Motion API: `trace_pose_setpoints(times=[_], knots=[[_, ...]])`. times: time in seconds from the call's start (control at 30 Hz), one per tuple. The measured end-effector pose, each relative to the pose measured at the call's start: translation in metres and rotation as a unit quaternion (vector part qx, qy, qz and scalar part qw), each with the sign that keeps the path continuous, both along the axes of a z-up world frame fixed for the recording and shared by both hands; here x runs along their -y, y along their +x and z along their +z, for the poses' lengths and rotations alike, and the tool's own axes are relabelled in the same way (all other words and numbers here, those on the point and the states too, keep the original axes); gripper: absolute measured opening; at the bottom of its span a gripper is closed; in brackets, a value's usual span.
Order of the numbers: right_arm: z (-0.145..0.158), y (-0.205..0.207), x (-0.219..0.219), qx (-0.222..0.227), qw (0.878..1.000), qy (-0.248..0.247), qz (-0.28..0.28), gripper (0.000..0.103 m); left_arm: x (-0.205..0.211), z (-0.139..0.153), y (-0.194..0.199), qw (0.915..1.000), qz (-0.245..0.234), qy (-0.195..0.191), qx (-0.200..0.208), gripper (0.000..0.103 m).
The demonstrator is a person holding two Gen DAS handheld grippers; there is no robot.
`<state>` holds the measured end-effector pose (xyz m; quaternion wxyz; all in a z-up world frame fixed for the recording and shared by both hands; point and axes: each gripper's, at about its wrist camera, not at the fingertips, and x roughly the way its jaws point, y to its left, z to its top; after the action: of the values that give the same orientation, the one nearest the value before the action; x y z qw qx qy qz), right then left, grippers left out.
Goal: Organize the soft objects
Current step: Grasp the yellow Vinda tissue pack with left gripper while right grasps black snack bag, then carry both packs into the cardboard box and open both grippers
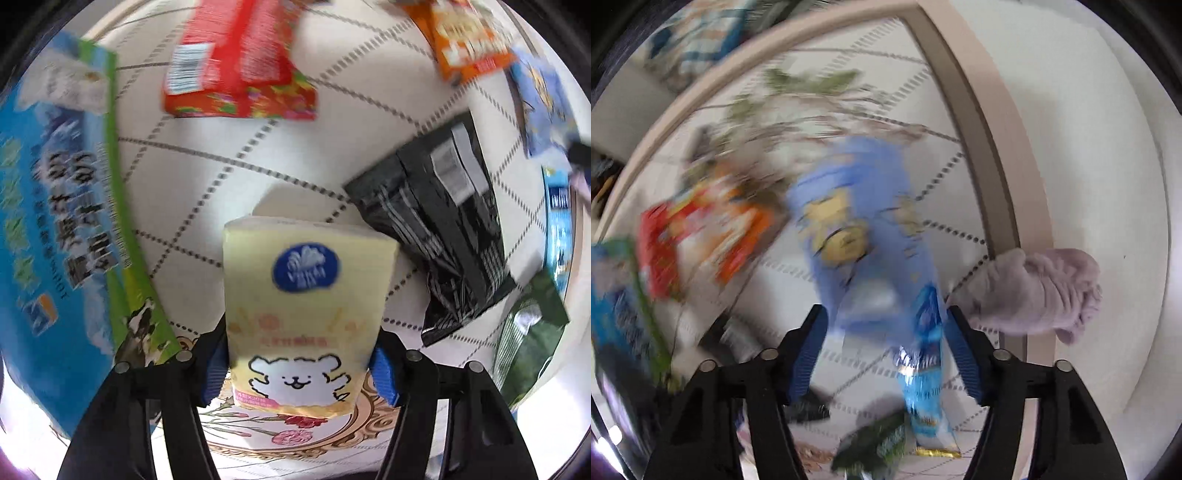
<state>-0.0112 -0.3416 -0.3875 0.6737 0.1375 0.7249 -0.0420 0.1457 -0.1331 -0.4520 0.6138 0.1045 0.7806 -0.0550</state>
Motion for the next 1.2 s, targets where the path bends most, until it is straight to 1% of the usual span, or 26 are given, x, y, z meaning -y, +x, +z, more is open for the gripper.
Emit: trace_pose_setpoints(times=[0.07, 0.1, 0.17, 0.23, 0.3, 0.37, 0.43, 0.5, 0.6, 0.67, 0.73, 0.8, 0.87, 0.9, 0.93, 1.0, 1.03, 1.1, 1.2], knots=[[0.009, -0.01, -0.021, 0.01, 0.999, 0.019, 0.031, 0.079, -0.011, 0.0, -0.01, 0.9996, 0.027, -0.009, 0.004, 0.061], [0.011, -0.014, -0.033, 0.008, 0.999, 0.024, 0.049, 0.079, -0.018, -0.004, -0.019, 0.9988, 0.047, -0.013, 0.003, 0.061], [0.008, -0.023, -0.055, -0.001, 0.996, 0.04, 0.073, 0.079, -0.031, -0.007, -0.029, 0.9977, 0.066, -0.016, 0.002, 0.061], [-0.007, -0.024, -0.076, -0.018, 0.994, 0.049, 0.096, 0.079, -0.042, -0.015, -0.045, 0.9968, 0.078, -0.016, 0.001, 0.061], [-0.023, -0.032, -0.087, -0.036, 0.993, 0.038, 0.11, 0.079, -0.054, -0.019, -0.061, 0.9969, 0.077, -0.012, 0.002, 0.061], [-0.035, -0.025, -0.094, -0.045, 0.991, 0.046, 0.113, 0.079, -0.069, -0.022, -0.076, 0.9973, 0.073, -0.008, 0.003, 0.061], [-0.042, -0.026, -0.102, -0.049, 0.99, 0.059, 0.116, 0.079, -0.075, -0.028, -0.089, 0.9967, 0.08, -0.008, 0.004, 0.061], [-0.049, -0.026, -0.11, -0.046, 0.99, 0.049, 0.126, 0.079, -0.081, -0.036, -0.104, 0.9966, 0.082, -0.007, 0.004, 0.061], [-0.067, -0.027, -0.131, -0.053, 0.989, 0.001, 0.139, 0.073, -0.084, -0.039, -0.115, 0.9967, 0.081, -0.006, 0.003, 0.061], [-0.068, -0.03, -0.124, -0.051, 0.993, 0.004, 0.109, 0.068, -0.089, -0.042, -0.125, 0.9967, 0.08, -0.007, 0.004, 0.061], [-0.065, -0.033, -0.114, -0.045, 0.995, -0.014, 0.087, 0.067, -0.091, -0.043, -0.132, 0.9969, 0.078, -0.005, 0.008, 0.061], [-0.071, -0.036, -0.111, -0.048, 0.996, -0.001, 0.076, 0.067, -0.094, -0.043, -0.138, 0.9972, 0.074, -0.002, 0.013, 0.061], [-0.076, -0.036, -0.114, -0.052, 0.996, -0.008, 0.073, 0.065, -0.092, -0.048, -0.146, 0.9976, 0.067, -0.003, 0.021, 0.061], [-0.076, -0.035, -0.117, -0.054, 0.996, -0.017, 0.073, 0.059, -0.078, -0.045, -0.146, 0.9977, 0.064, -0.004, 0.023, 0.061], [-0.075, -0.035, -0.117, -0.053, 0.996, -0.021, 0.067, 0.053, -0.056, -0.032, -0.158, 0.9979, 0.059, -0.004, 0.025, 0.06], [-0.068, -0.035, -0.113, -0.048, 0.997, -0.026, 0.06, 0.046, -0.056, -0.027, -0.175, 0.9981, 0.051, -0.011, 0.034, 0.06], [-0.064, -0.039, -0.11, -0.047, 0.997, -0.03, 0.053, 0.045, -0.054, -0.022, -0.18, 0.9979, 0.049, -0.014, 0.04, 0.06], [-0.056, -0.049, -0.102, -0.043, 0.998, -0.015, 0.034, 0.044, -0.053, -0.012, -0.191, 0.9971, 0.048, -0.023, 0.054, 0.06], [-0.038, -0.054, -0.087, -0.029, 0.999, -0.009, 0.023, 0.044, -0.055, 0.01, -0.21, 0.995, 0.048, -0.044, 0.075, 0.06]])
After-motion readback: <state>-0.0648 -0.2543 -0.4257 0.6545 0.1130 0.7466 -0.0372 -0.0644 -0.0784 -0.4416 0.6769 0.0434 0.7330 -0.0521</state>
